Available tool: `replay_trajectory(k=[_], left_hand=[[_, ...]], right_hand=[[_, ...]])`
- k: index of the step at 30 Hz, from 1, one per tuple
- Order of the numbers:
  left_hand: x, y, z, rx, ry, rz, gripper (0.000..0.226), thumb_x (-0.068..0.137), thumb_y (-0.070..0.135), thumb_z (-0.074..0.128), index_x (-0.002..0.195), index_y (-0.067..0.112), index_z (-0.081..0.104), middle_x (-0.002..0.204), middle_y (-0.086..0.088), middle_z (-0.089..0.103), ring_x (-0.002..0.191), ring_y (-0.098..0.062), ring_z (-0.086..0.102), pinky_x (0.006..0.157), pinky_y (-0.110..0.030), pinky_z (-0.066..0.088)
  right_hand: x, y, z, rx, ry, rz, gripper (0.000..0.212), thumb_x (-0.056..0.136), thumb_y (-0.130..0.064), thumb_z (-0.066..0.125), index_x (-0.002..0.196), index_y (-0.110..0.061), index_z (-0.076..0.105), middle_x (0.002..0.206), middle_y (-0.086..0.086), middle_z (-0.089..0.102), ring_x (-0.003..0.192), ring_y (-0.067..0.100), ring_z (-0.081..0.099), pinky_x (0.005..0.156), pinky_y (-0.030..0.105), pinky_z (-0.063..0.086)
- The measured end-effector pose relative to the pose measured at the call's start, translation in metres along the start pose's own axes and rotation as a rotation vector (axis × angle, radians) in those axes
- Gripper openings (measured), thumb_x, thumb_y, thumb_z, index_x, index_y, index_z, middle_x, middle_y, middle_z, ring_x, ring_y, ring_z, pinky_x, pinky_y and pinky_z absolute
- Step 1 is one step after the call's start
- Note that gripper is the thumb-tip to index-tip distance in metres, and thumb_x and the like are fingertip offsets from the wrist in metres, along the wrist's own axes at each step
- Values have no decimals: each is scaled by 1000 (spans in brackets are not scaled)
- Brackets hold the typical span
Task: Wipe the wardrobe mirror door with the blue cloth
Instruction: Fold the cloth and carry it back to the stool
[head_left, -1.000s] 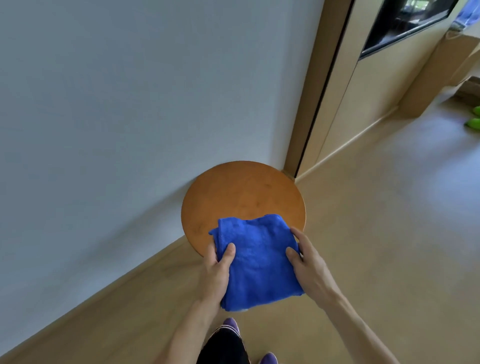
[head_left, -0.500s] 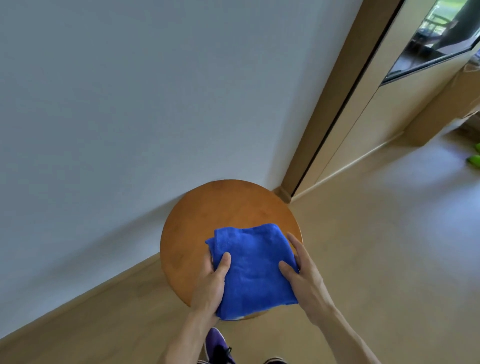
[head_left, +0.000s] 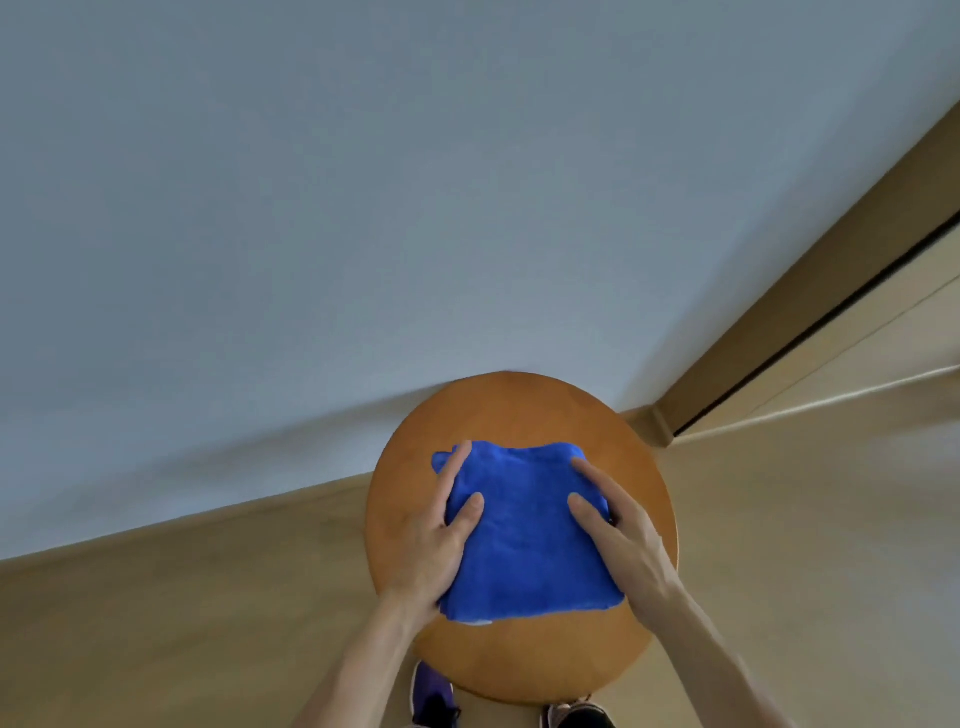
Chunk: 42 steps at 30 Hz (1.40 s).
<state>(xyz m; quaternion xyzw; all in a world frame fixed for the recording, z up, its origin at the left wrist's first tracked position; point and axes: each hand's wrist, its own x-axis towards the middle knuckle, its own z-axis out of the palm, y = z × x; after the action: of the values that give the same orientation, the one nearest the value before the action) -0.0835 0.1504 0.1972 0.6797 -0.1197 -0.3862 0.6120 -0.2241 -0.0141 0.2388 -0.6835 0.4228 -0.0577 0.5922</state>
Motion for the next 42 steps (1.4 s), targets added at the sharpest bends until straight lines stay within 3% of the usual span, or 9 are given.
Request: replay_trajectory(k=[4, 9, 15, 19, 24, 28, 34, 38, 42], left_hand=[[19, 2, 23, -7, 68, -61, 35, 106, 24, 56, 128, 49, 66, 137, 23, 59, 115, 7, 62, 86, -15, 53], [50, -7, 56, 30, 178, -117, 34, 106, 22, 55, 131, 44, 65, 140, 24, 52, 112, 18, 57, 84, -7, 49], [97, -39, 83, 140, 298, -203, 41, 101, 43, 58, 134, 68, 50, 160, 23, 35, 144, -5, 39, 121, -41, 36], [113, -62, 89, 104, 302, -243, 56, 98, 39, 66, 147, 56, 44, 159, 22, 34, 142, -1, 40, 118, -35, 39], [151, -102, 80, 79, 236, -281, 76, 92, 22, 76, 154, 41, 37, 149, 19, 42, 127, 7, 50, 91, -13, 49], [197, -131, 65, 167, 239, -222, 77, 94, 18, 73, 156, 42, 34, 151, 17, 40, 132, -1, 49, 94, -12, 48], [266, -162, 44, 309, 347, -92, 71, 94, 11, 71, 155, 31, 41, 156, 7, 33, 137, -4, 39, 109, -23, 37], [269, -193, 50, 716, 425, -77, 68, 94, 18, 70, 155, 26, 41, 163, -6, 25, 147, -19, 30, 111, -22, 28], [262, -214, 70, 1011, 576, 19, 61, 100, 36, 60, 156, 22, 42, 171, -14, 11, 156, -37, 14, 120, -49, 29]], right_hand=[[43, 6, -21, -25, -85, 3, 42, 102, -21, 55, 137, -45, 55, 132, -25, 55, 108, -9, 57, 77, 7, 48], [100, 20, -47, -20, -210, 25, 49, 103, -11, 52, 140, -43, 54, 129, -23, 57, 99, -12, 61, 74, 8, 50], [167, 43, -67, -112, -287, 51, 57, 99, -9, 54, 143, -45, 49, 133, -14, 57, 110, 6, 60, 92, 27, 52], [202, 68, -60, -178, -349, 80, 66, 94, -6, 59, 146, -45, 46, 138, -16, 53, 118, 8, 56, 100, 32, 51], [242, 109, -31, -222, -381, 87, 73, 91, 0, 60, 149, -41, 42, 141, -17, 47, 127, 10, 50, 99, 22, 44], [279, 136, -5, -252, -358, 6, 74, 91, 5, 53, 151, -36, 39, 148, -13, 42, 134, 7, 42, 112, 28, 39], [337, 155, 33, -289, -226, -121, 70, 91, 3, 53, 151, -32, 40, 149, -14, 37, 127, 2, 43, 83, -1, 39], [339, 183, 43, -503, -186, -132, 65, 95, -9, 55, 153, -32, 35, 145, -7, 34, 131, 15, 42, 90, 28, 50], [335, 201, 51, -643, -133, -255, 65, 100, -15, 53, 158, -27, 27, 137, -1, 34, 120, 20, 46, 77, 37, 55]])
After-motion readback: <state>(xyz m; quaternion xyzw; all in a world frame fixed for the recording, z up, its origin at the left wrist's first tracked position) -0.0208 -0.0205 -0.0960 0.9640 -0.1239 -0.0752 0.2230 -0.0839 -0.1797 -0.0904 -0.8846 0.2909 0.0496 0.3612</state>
